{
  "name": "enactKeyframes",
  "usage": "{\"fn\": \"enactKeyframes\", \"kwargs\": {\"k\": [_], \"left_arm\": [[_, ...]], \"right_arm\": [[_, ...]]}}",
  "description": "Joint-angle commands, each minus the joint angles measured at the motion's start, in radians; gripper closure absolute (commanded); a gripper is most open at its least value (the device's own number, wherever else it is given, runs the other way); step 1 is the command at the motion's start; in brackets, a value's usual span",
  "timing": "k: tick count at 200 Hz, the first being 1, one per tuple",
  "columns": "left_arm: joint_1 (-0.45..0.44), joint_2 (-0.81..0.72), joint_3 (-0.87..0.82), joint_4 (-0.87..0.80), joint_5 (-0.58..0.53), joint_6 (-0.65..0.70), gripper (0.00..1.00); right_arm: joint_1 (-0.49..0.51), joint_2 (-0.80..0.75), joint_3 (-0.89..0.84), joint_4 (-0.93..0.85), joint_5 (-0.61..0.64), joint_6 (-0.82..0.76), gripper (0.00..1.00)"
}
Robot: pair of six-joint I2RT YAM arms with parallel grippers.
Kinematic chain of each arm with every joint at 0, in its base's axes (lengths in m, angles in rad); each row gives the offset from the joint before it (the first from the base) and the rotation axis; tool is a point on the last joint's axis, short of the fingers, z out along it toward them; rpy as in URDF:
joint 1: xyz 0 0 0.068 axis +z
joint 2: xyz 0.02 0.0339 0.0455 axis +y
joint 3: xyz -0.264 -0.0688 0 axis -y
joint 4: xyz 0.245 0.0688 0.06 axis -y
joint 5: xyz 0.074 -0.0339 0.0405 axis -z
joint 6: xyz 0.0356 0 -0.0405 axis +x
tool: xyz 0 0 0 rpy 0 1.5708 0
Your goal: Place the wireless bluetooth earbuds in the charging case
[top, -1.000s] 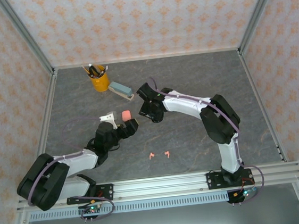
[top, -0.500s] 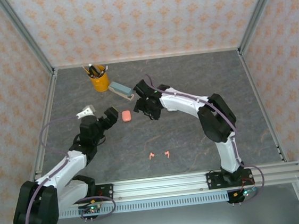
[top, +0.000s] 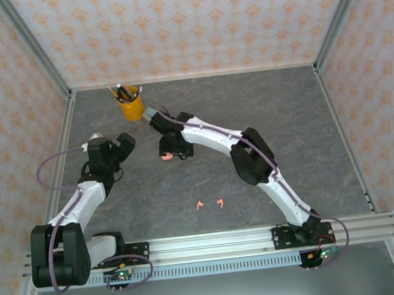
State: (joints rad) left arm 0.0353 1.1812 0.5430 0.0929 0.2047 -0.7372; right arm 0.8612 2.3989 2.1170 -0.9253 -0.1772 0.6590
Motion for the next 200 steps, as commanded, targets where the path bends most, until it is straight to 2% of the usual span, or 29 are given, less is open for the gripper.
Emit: {"fn": "enactKeyframes", "kwargs": {"k": [1, 116, 159, 200], "left_arm": [[0.01, 0.026, 0.036, -0.031, 0.042, -0.014, 0.0], [0.011, 0.079, 0.043, -0.001, 0.074, -0.026, 0.0], [0.01, 0.068, 0.041, -0.008, 0.075, -0.025, 0.0], [0.011, 0.058, 0.039, -0.015, 0.085, -0.027, 0.0]], "right_arm": [[0.01, 0.04, 0.085, -0.095, 0.046, -0.063, 0.24], [0.012, 0.192, 0.259, -0.09, 0.039, -0.079, 0.27], [0.012, 0.195, 0.25, -0.09, 0.043, -0.09, 0.36], [0.012, 0.18, 0.236, -0.101, 0.04, -0.122, 0.52]]}}
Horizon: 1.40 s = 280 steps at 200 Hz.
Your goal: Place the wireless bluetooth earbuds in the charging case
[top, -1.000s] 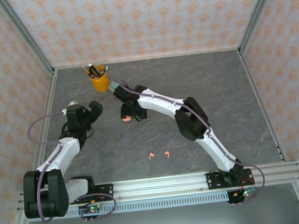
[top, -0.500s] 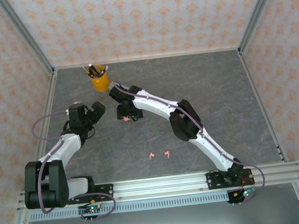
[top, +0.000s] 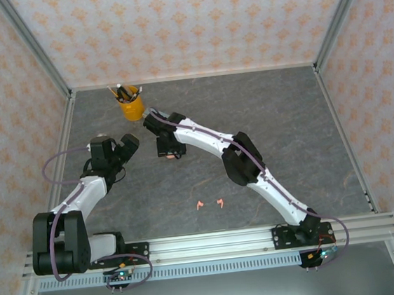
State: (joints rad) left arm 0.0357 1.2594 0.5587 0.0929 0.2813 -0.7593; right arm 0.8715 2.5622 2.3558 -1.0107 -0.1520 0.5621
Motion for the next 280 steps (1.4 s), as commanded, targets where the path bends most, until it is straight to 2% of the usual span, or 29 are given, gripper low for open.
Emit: {"fn": "enactKeyframes", "kwargs": {"k": [1, 32, 92, 124, 148, 181, 210, 238, 280], "left_arm": [[0.01, -0.021, 0.024, -0.015, 0.01, -0.005, 0.0], [0.01, -0.034, 0.024, -0.024, 0.022, -0.005, 0.0], [0.008, -0.043, 0.029, -0.03, 0.093, -0.002, 0.0], [-0.006, -0.042, 0.051, -0.065, 0.136, 0.023, 0.0], [-0.034, -0.047, 0.061, -0.082, 0.147, 0.034, 0.0], [-0.085, -0.052, 0.06, -0.083, 0.127, 0.034, 0.0], [-0.118, -0.051, 0.061, -0.078, 0.108, 0.025, 0.0], [-0.136, -0.057, 0.063, -0.079, 0.098, 0.021, 0.0], [-0.146, -0.071, 0.067, -0.087, 0.088, 0.019, 0.0]], "right_arm": [[0.001, 0.017, -0.004, -0.015, 0.014, -0.026, 0.52], [0.001, -0.051, -0.105, 0.014, 0.014, -0.049, 0.57], [0.001, -0.307, -0.526, 0.144, 0.008, -0.113, 0.61], [0.002, -0.461, -0.783, 0.217, -0.025, -0.223, 0.61], [0.001, -0.534, -0.912, 0.241, -0.068, -0.328, 0.6], [0.001, -0.559, -0.953, 0.196, -0.046, -0.428, 0.57], [0.0, -0.536, -0.923, 0.15, 0.042, -0.433, 0.44], [0.0, -0.535, -0.921, 0.139, 0.073, -0.419, 0.32], [-0.003, -0.565, -0.97, 0.144, 0.126, -0.398, 0.3]]}}
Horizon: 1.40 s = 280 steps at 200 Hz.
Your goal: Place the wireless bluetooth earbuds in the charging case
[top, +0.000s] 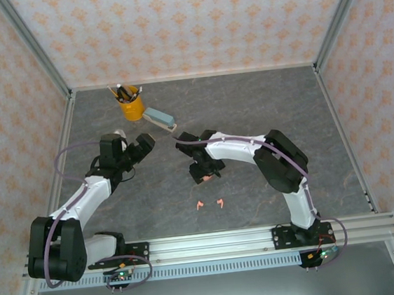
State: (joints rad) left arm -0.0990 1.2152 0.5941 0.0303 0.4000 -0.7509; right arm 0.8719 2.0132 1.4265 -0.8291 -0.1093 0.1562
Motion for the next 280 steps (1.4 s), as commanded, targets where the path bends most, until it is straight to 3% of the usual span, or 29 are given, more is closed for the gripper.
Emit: {"fn": "enactKeyframes", "kwargs": {"k": [1, 94, 144, 207, 280], "left_arm": [[-0.011, -0.027, 0.031, -0.024, -0.029, 0.011, 0.0], [-0.033, -0.028, 0.038, -0.014, -0.043, -0.004, 0.0], [-0.053, -0.044, 0.031, -0.011, -0.071, -0.018, 0.0], [-0.064, -0.036, 0.033, 0.003, -0.108, -0.041, 0.0], [-0.065, 0.033, 0.056, 0.037, -0.084, -0.033, 0.0]], "right_arm": [[-0.004, -0.016, -0.043, -0.038, 0.084, 0.008, 0.3], [-0.063, -0.144, -0.129, -0.052, 0.099, 0.099, 0.27], [-0.065, -0.275, -0.088, -0.024, 0.03, 0.37, 0.16], [-0.06, -0.189, 0.04, -0.06, 0.119, 0.625, 0.1], [-0.05, -0.068, 0.087, -0.087, 0.13, 0.69, 0.08]]}}
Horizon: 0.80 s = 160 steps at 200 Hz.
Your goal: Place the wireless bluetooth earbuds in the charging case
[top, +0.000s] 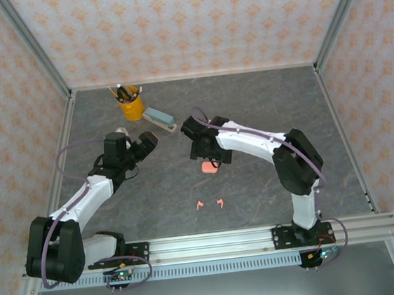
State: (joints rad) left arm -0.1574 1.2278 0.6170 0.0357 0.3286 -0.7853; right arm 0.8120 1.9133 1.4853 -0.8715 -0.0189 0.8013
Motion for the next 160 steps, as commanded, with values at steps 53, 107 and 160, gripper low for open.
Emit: {"fn": "enactKeyframes", "kwargs": {"k": [53, 107, 160], "left_arm": [[-0.007, 0.047, 0.049, 0.034, 0.0, 0.015, 0.0], [-0.006, 0.052, 0.053, 0.033, 0.003, 0.018, 0.0], [-0.007, 0.046, 0.05, 0.032, 0.002, 0.017, 0.0]], "right_arm": [[0.012, 0.085, 0.032, -0.02, 0.001, -0.002, 0.08], [0.012, 0.117, 0.009, 0.013, -0.021, -0.02, 0.08], [0.01, 0.135, -0.003, 0.05, -0.053, -0.051, 0.1]]}}
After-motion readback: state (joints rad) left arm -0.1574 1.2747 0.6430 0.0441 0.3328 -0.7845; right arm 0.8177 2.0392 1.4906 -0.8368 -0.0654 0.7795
